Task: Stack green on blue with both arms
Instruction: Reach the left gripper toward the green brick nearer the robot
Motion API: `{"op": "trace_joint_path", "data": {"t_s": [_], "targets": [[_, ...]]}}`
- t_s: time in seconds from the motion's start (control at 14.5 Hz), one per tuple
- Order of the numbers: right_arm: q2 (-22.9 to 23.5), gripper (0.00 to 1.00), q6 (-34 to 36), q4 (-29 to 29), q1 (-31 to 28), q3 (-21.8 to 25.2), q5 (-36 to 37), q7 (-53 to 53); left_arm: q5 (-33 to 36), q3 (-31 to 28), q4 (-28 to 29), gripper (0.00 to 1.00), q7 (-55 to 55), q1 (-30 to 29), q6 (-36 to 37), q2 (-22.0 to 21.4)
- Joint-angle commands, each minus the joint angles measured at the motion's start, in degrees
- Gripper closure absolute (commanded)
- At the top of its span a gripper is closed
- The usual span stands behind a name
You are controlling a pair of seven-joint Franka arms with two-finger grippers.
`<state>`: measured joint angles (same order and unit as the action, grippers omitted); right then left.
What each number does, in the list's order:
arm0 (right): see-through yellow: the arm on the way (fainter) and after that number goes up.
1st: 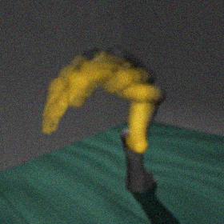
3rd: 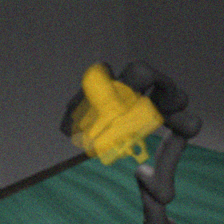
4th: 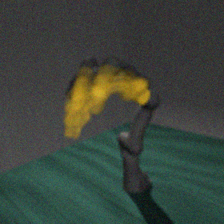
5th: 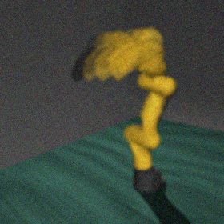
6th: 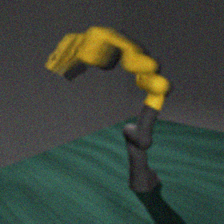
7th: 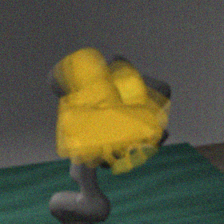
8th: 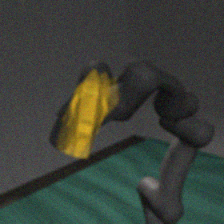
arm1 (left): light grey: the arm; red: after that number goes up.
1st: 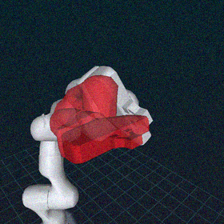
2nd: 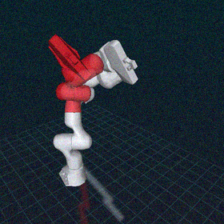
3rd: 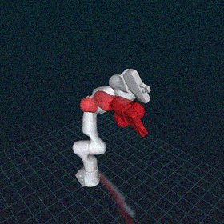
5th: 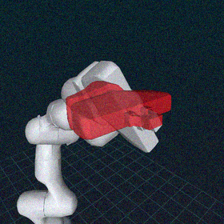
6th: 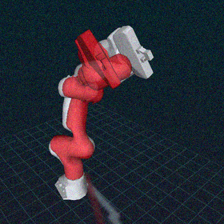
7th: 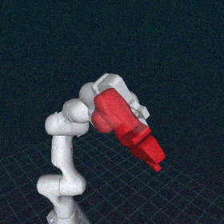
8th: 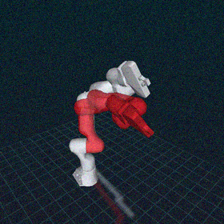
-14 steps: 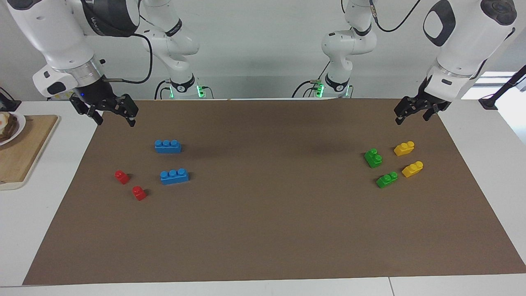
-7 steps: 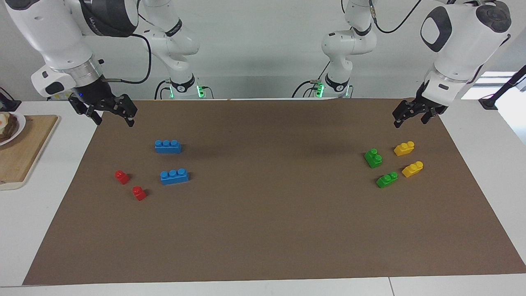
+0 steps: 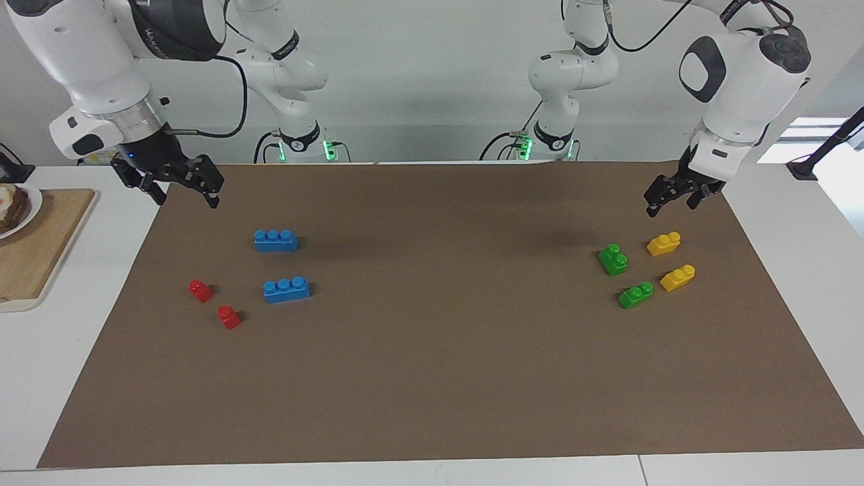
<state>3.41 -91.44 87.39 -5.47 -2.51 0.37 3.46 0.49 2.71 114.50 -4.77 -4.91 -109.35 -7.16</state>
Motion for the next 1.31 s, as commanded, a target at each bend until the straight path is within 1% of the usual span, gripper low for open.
{"op": "trace_joint_path", "data": {"t_s": [0.0,0.21,0.48,0.62,0.69,0.83,0.9,0.97,1.11,1.24], "targets": [[-0.6,0.0,0.29,0.32,-0.77,-0.48,0.42,-0.82,0.56,0.19,4.24,0.0,0.55,0.6,-3.58,-1.63],[-0.6,0.0,-0.14,0.67,-0.77,-0.48,0.42,-0.48,0.48,0.19,6.6,0.0,0.64,0.87,-6.92,-0.23],[-0.77,0.0,-1.02,1.2,-0.86,-0.48,0.42,1.81,0.48,0.19,11.96,0.0,0.64,2.36,-15.26,1.71],[-0.77,0.0,-1.2,1.29,-0.77,-0.48,0.33,3.12,0.57,0.19,13.29,0.0,0.64,2.36,-17.21,2.06],[-0.77,0.0,-1.29,1.29,-0.69,-0.48,0.33,5.48,0.48,0.19,13.47,0.0,0.64,2.27,-17.47,2.15],[-0.77,0.0,-1.29,1.38,-0.42,-0.48,0.33,9.88,0.57,0.19,13.56,0.0,0.56,2.36,-17.65,3.72],[-0.69,0.0,-1.38,1.38,-0.42,-0.39,0.33,10.77,0.48,0.19,13.82,0.0,0.56,2.36,-18.61,4.6],[-0.6,0.0,-1.81,1.46,-0.42,-0.48,0.33,12.69,0.48,0.19,15.13,0.0,-0.05,2.27,-20.19,4.61],[-0.25,0.0,-2.43,2.25,-0.51,-0.48,0.24,19.96,0.56,0.19,16.37,0.0,-0.5,2.1,-21.69,4.7],[0.8,0.0,-3.13,2.6,-0.25,-0.48,0.24,24.21,0.56,0.19,16.28,0.0,-0.67,2.27,-21.96,6.01]]}}
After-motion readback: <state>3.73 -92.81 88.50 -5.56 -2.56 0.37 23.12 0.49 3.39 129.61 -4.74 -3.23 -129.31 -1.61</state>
